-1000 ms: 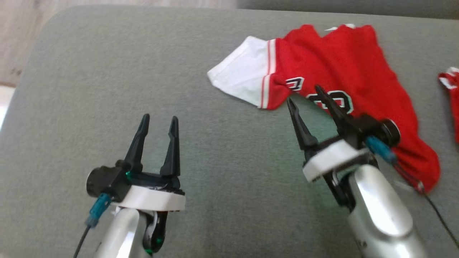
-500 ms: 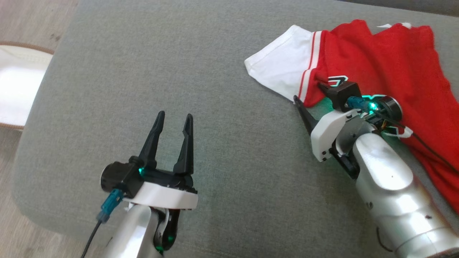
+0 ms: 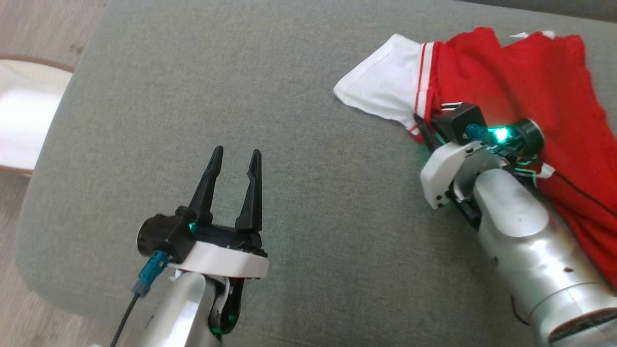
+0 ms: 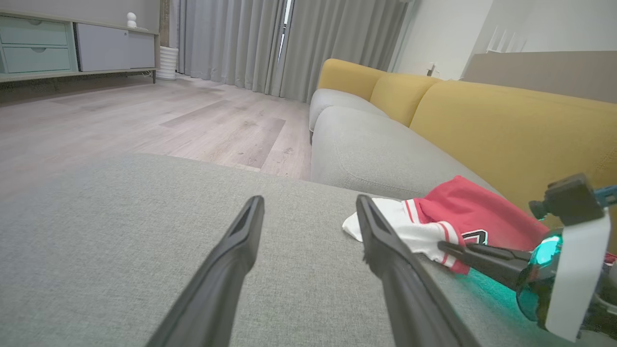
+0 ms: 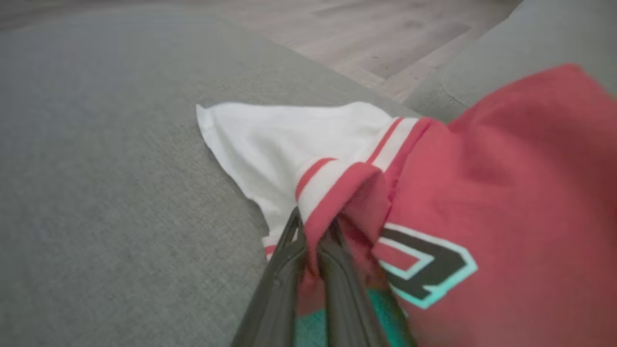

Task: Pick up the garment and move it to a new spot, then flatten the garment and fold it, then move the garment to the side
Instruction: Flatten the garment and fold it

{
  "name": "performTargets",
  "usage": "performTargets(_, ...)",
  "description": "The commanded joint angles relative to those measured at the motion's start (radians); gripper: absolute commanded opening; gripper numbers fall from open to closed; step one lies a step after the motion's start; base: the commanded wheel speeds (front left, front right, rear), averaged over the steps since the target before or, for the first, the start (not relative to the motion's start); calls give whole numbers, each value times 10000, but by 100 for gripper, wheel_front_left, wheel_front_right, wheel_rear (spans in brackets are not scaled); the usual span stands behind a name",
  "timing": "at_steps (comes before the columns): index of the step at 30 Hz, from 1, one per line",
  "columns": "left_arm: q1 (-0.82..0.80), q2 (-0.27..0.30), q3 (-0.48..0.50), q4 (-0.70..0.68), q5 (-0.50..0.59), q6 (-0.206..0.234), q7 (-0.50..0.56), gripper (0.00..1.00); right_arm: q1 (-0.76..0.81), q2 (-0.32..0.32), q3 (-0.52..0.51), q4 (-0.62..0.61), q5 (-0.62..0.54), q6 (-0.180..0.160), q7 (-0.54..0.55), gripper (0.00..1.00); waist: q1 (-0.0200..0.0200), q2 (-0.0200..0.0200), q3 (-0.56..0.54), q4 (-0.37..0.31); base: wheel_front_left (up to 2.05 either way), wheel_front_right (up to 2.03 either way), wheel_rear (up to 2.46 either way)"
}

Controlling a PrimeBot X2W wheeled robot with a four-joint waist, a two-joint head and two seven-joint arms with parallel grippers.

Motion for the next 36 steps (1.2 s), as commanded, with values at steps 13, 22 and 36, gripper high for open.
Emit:
performTargets(13, 318, 49, 781, -40, 554, -121, -63, 100, 997, 661, 219, -4433, 1417, -9, -1681, 0, -1, 0, -1466, -1042, 0, 0, 0)
performTargets(22, 368, 49, 447, -114, 526, -229, -63, 100, 1371, 665, -1325, -8543, 1067, -9, -338, 0, -1, 0, -1401, -758, 0, 0, 0)
performTargets(36, -232, 49, -523, -44, -58, -10, -63, 100, -2004, 108, -3096, -1543, -1809, -9, 750, 100, -1, 0, -627, 335, 0, 0, 0)
